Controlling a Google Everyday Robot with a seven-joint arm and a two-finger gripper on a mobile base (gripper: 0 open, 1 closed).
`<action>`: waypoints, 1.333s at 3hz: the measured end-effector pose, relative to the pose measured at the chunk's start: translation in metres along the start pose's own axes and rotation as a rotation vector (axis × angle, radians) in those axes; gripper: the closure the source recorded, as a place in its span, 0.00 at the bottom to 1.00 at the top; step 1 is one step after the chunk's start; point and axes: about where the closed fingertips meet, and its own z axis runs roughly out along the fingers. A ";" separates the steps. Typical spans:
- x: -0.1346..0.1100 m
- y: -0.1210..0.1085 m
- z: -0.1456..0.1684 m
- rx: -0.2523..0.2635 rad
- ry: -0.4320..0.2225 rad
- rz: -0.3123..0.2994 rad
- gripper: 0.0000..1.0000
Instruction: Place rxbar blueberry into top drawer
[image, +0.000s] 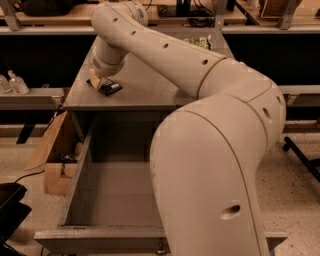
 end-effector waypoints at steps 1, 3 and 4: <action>0.009 -0.014 -0.030 0.044 -0.034 0.014 1.00; 0.059 -0.005 -0.127 0.084 -0.176 0.044 1.00; 0.091 0.017 -0.139 0.065 -0.209 0.040 1.00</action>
Offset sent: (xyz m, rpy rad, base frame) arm -0.0605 -0.1149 0.0914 0.0749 -0.1842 -0.1183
